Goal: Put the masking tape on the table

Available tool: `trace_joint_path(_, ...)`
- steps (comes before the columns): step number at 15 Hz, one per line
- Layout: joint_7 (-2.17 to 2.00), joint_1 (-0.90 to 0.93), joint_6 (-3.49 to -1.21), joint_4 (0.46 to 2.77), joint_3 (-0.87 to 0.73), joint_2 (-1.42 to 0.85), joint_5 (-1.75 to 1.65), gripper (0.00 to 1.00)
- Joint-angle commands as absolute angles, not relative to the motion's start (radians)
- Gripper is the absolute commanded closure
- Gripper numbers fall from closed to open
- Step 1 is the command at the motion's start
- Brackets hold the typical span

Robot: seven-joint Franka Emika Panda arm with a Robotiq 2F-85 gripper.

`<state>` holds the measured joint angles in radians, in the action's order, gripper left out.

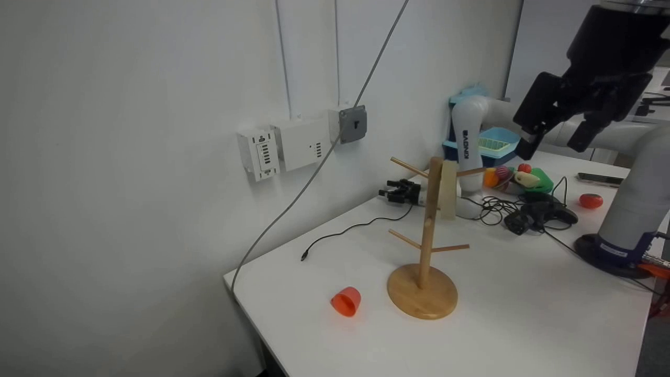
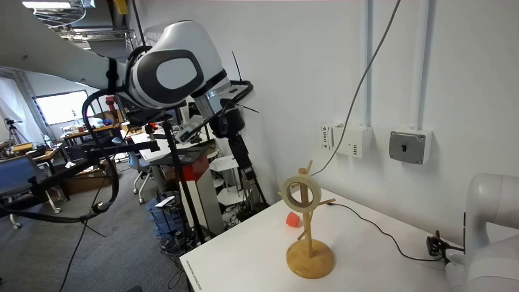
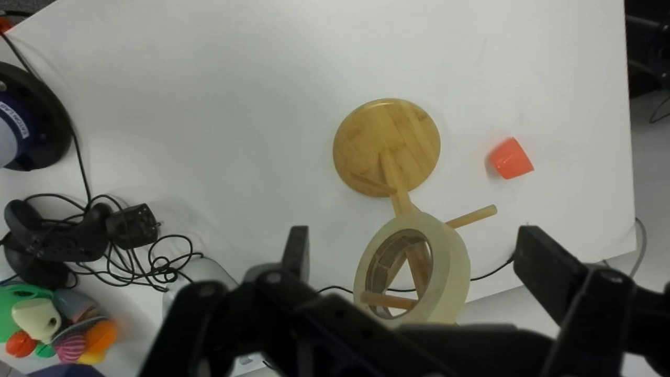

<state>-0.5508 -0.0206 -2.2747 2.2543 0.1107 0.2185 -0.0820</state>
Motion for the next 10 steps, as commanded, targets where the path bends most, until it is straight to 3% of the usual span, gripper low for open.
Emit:
trace_joint_path(1, -0.55, -0.019, -2.273, 2.254, 0.109, 0.218, -0.082, 0.0)
trace_joint_path(10, -0.692, -0.021, -2.248, 2.192, 0.126, 0.107, -0.111, 0.0)
